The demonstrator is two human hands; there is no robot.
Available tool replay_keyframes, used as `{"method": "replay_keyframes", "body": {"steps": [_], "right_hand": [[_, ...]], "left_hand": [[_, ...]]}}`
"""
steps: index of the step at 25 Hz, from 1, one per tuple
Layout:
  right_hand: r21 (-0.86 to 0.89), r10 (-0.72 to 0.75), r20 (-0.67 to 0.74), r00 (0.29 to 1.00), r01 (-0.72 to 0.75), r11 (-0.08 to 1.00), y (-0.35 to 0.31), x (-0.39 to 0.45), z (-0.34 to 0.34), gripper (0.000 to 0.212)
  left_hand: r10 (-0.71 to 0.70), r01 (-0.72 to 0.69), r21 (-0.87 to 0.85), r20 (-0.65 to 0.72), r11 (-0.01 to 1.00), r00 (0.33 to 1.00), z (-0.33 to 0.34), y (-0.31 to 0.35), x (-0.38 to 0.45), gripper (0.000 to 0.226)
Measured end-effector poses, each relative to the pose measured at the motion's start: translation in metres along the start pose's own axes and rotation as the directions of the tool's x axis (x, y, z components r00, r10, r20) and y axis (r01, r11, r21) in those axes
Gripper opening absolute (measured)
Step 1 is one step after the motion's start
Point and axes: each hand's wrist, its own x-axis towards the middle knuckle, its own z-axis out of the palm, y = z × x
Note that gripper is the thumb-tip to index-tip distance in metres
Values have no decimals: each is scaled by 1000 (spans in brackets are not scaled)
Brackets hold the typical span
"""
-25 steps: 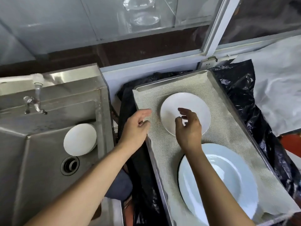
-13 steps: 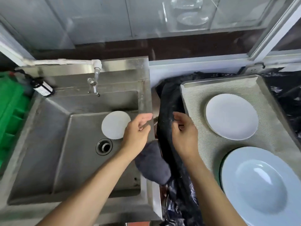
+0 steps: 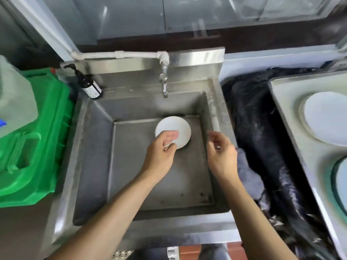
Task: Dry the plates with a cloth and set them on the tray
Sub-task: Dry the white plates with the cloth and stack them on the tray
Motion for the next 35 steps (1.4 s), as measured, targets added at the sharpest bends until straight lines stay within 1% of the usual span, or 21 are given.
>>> {"method": "replay_keyframes", "body": {"steps": [3,7,14,17,21,24,27,30,33,35], "right_hand": [[-35,37,32,999,-36,999,7,-12,36,29],[-77,53,44,998,-50,996,29,-9,70,28],[-125,117,130,985,-101,987,94,42,130,28],[-182,133,152,979,-105,978,125,69,156,30],[-194,186,108,977,-163,967,159,107,185,38],[-181,231,81,970,-214,960,179,134,207,42],[-189,253,49,966,-239,952,196,154,224,37],[-196,292,45,955,-278,940,206,165,234,38],[-175,275,-29,961,-275,945,210,172,238,30],[-188,256,-80,963,-266,945,211,175,238,23]], "left_hand": [[-10,10,2,-1,1000,1000,-32,-26,7,42],[-48,48,-5,-7,999,999,-50,-70,22,41],[-144,141,-33,-105,989,984,-39,-157,68,43],[-184,181,-34,-124,983,975,-27,-195,89,43],[-221,223,0,-129,975,967,-13,-238,125,41],[-264,268,20,-113,963,958,-4,-265,156,45],[-325,327,21,-86,945,942,3,-286,185,55],[-395,398,13,-81,917,915,8,-293,204,72],[-428,429,-6,-82,903,900,11,-292,210,73],[-456,451,-74,-62,889,888,13,-285,211,72]]}}
